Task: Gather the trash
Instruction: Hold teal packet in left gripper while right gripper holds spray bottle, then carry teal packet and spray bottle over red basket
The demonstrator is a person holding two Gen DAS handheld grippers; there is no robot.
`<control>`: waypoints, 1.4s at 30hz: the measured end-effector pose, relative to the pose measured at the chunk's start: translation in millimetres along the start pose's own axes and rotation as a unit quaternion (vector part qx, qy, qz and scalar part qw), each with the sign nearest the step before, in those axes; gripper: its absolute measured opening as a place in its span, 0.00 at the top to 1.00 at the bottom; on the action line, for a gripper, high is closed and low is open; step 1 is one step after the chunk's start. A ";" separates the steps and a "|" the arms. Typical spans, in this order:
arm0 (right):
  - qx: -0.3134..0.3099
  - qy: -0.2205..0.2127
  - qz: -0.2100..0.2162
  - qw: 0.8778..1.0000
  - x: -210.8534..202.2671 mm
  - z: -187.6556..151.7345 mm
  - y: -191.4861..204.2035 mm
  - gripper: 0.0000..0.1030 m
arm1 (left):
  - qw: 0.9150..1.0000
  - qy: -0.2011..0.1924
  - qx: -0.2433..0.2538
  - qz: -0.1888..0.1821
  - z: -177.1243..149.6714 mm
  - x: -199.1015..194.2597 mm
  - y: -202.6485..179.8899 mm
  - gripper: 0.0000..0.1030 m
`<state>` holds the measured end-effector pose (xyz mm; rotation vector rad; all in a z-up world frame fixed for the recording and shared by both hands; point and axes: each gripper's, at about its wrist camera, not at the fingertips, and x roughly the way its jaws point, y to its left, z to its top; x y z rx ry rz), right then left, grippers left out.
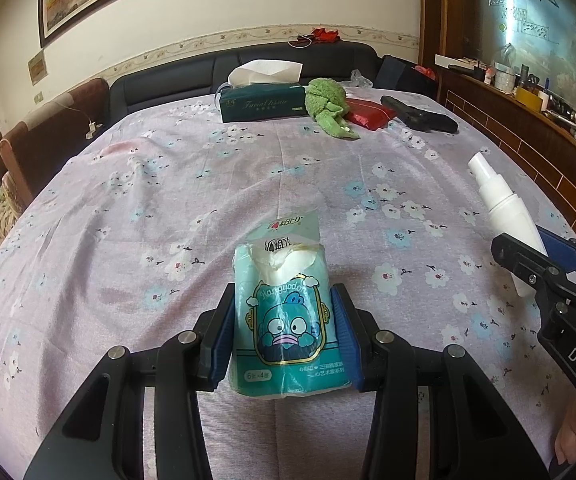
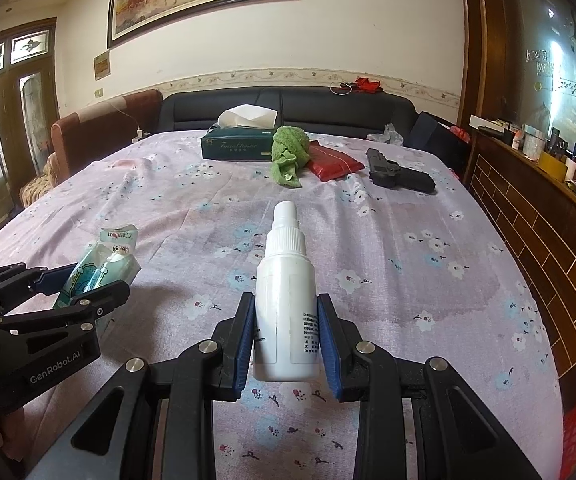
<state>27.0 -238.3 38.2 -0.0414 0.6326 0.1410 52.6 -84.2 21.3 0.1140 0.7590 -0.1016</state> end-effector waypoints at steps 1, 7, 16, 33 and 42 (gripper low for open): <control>0.001 0.000 0.000 1.000 0.2 0.0 -0.7 0.69 | 1.000 0.000 0.001 0.000 0.0 -0.2 -0.5 0.58; 0.005 0.001 0.000 1.000 1.0 0.2 -2.5 0.69 | 1.000 0.000 0.001 0.000 0.0 -0.5 -0.6 0.58; 0.063 0.014 0.002 0.998 3.9 3.2 -23.5 0.69 | 0.999 0.008 0.002 -0.043 0.8 -2.4 -2.9 0.58; 0.215 -0.014 -0.005 0.977 -166.5 -78.2 -135.1 0.68 | 0.971 0.028 0.086 -0.220 -13.9 -93.5 -128.2 0.58; 0.303 -0.076 -0.103 0.944 -274.2 -126.4 -233.6 0.68 | 0.928 0.016 0.171 -0.329 -3.4 -158.1 -250.7 0.58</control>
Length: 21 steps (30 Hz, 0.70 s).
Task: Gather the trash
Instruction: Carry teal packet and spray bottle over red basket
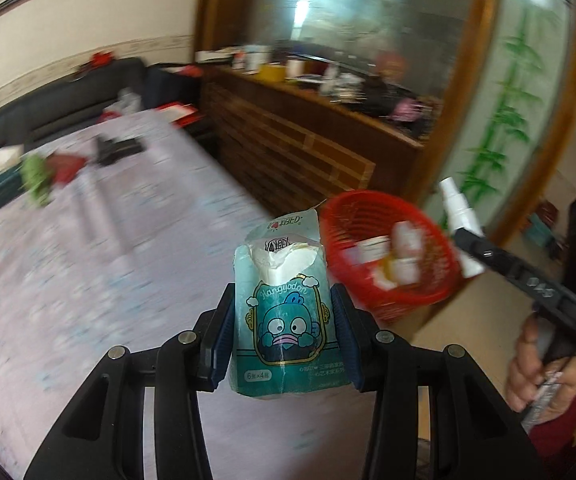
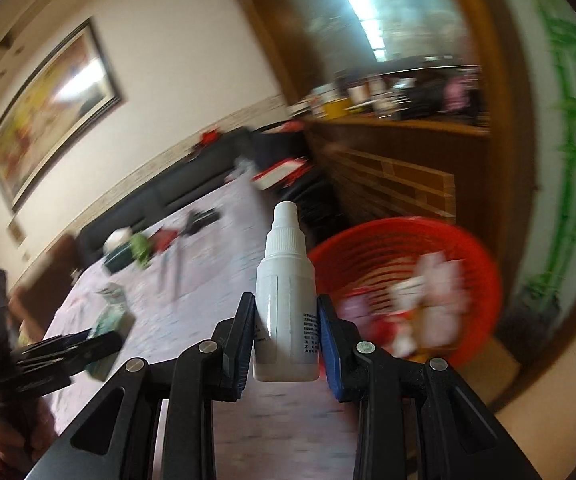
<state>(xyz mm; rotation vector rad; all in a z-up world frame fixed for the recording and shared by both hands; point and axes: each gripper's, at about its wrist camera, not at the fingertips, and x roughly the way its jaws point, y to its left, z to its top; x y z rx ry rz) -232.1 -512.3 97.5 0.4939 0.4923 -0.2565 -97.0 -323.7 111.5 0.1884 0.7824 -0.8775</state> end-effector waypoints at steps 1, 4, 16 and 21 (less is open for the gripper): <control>0.009 -0.004 -0.010 1.000 -5.7 2.9 -11.2 0.68 | 1.000 0.001 0.004 -0.008 3.2 2.5 -7.2 0.58; 0.029 -0.017 -0.032 0.999 -19.9 9.7 -37.9 0.68 | 0.999 0.000 0.019 -0.029 16.9 13.7 -34.6 0.58; 0.068 -0.002 -0.039 0.997 -15.8 19.9 -79.4 0.68 | 0.998 0.022 0.039 -0.035 36.6 68.3 -85.7 0.58; 0.071 0.008 -0.036 0.997 -0.5 22.7 -85.3 0.68 | 0.998 0.039 0.038 -0.027 36.7 94.0 -88.4 0.58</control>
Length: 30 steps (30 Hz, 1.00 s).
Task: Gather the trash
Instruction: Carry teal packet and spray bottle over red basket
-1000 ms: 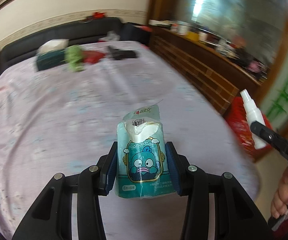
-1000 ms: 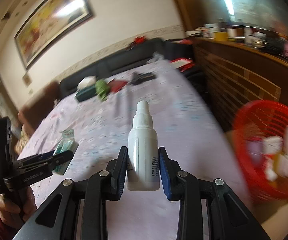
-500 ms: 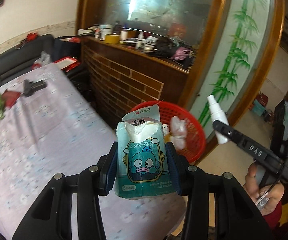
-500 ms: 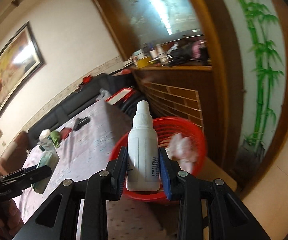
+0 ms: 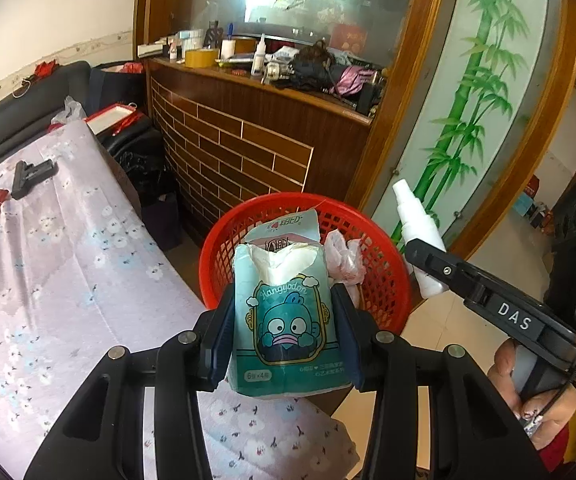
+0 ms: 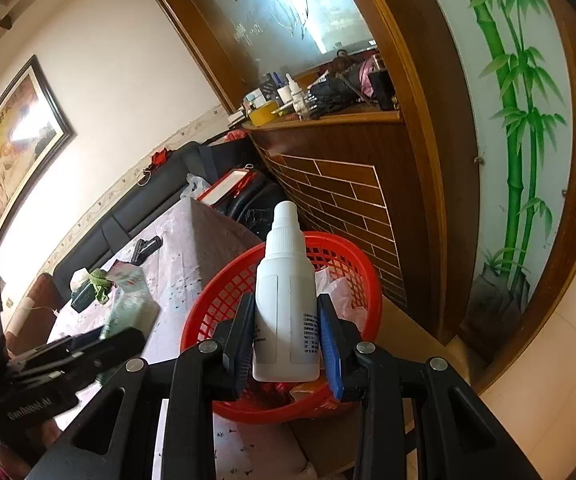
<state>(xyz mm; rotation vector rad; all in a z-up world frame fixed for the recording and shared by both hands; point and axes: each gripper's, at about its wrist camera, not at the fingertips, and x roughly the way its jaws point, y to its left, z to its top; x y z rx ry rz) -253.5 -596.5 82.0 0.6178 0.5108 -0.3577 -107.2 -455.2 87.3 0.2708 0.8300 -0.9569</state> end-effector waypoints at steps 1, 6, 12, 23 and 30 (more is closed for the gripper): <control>0.001 0.002 -0.002 1.000 3.9 0.3 -1.0 0.68 | 1.000 0.002 -0.001 0.002 0.4 3.9 -0.1 0.58; 0.011 0.013 -0.004 1.000 19.8 1.0 -9.3 0.68 | 1.000 0.017 -0.004 0.005 -0.5 22.8 2.8 0.58; 0.016 0.029 -0.011 0.999 38.6 1.8 -17.6 0.68 | 1.000 0.028 -0.002 0.004 -0.5 39.4 4.0 0.58; 0.022 0.046 -0.023 0.998 63.1 4.2 -23.5 0.68 | 0.999 0.043 0.004 0.001 0.6 62.4 3.8 0.58; 0.029 0.055 -0.030 0.998 74.3 6.3 -28.6 0.68 | 0.999 0.047 0.004 0.000 1.9 69.5 6.8 0.58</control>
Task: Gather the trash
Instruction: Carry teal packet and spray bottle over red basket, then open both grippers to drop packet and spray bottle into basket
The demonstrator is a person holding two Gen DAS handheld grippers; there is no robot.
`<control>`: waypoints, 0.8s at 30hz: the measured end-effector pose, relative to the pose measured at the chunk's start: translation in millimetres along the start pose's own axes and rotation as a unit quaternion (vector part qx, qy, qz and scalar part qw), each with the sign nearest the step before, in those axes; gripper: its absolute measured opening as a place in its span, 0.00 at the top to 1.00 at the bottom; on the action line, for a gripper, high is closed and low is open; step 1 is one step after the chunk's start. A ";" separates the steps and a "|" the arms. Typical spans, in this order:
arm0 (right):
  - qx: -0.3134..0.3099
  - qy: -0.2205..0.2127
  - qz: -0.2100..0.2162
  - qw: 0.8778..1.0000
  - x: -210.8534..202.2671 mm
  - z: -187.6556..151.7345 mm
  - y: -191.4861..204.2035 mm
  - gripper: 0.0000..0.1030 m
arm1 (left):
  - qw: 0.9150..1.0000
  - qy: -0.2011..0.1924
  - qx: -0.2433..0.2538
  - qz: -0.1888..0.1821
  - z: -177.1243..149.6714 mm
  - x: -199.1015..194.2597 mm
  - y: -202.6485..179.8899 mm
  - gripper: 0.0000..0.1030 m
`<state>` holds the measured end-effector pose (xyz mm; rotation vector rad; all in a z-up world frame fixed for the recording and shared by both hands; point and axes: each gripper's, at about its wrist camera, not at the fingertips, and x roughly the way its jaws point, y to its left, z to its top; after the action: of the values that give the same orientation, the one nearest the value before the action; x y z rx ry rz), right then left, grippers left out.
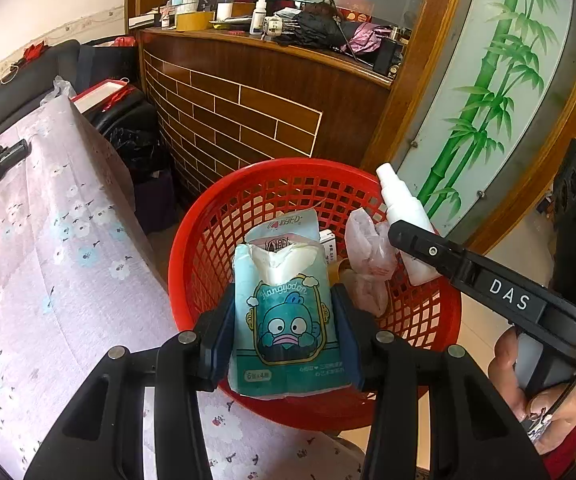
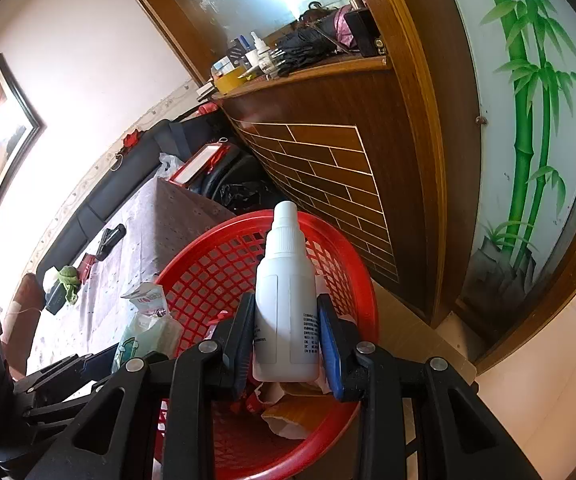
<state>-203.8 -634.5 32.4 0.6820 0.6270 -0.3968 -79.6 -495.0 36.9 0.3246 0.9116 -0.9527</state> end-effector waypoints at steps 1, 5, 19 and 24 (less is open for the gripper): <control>0.001 0.002 0.002 1.000 1.5 0.4 -0.6 0.68 | 1.000 0.000 0.001 0.001 0.4 0.8 -0.4 0.58; 0.000 0.002 -0.004 1.000 4.5 2.3 1.9 0.68 | 1.000 -0.001 0.007 0.001 0.9 2.4 -1.8 0.58; 0.000 0.011 0.002 1.000 3.7 1.4 0.6 0.68 | 1.000 0.002 0.016 -0.002 -1.6 8.8 -3.9 0.57; -0.003 0.012 0.005 1.000 0.9 -0.1 3.0 0.67 | 1.000 0.001 0.015 -0.003 -2.1 6.6 -4.7 0.55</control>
<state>-201.7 -632.4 33.1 0.6844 0.6468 -0.3782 -82.9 -500.1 31.1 0.3491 0.9008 -0.9731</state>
